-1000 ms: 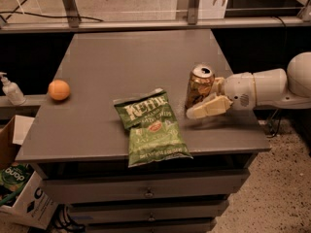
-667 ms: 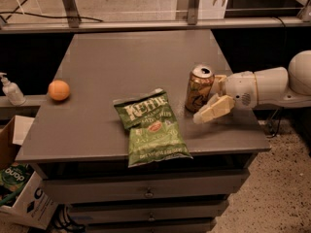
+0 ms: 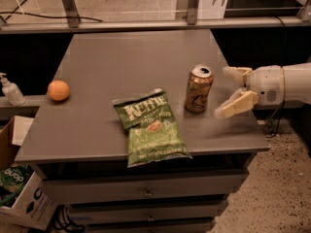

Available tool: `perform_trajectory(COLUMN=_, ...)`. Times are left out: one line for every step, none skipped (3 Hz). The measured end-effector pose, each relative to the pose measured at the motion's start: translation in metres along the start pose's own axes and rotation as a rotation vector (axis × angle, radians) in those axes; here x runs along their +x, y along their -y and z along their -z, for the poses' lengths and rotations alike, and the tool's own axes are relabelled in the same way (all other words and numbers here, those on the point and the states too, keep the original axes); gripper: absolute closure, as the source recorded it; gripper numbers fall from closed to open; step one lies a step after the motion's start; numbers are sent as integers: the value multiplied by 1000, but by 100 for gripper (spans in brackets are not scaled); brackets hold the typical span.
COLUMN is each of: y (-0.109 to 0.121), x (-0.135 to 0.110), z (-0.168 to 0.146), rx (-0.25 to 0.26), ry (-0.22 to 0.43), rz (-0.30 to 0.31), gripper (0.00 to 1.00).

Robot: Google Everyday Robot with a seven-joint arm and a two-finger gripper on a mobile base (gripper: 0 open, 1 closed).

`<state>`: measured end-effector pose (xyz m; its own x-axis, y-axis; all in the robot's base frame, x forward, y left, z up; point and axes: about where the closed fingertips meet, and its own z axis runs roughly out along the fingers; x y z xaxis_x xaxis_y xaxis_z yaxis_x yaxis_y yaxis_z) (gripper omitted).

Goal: Move orange can near green jalapeno chip bag

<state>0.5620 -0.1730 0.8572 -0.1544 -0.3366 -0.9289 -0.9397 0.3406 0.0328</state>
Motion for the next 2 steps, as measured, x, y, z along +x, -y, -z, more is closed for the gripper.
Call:
perform_trajectory(y=18, x=3, z=45, rx=99, ry=11, rz=35, gripper=0)
perform_trajectory(y=18, x=3, z=45, rx=99, ry=11, rz=35, gripper=0)
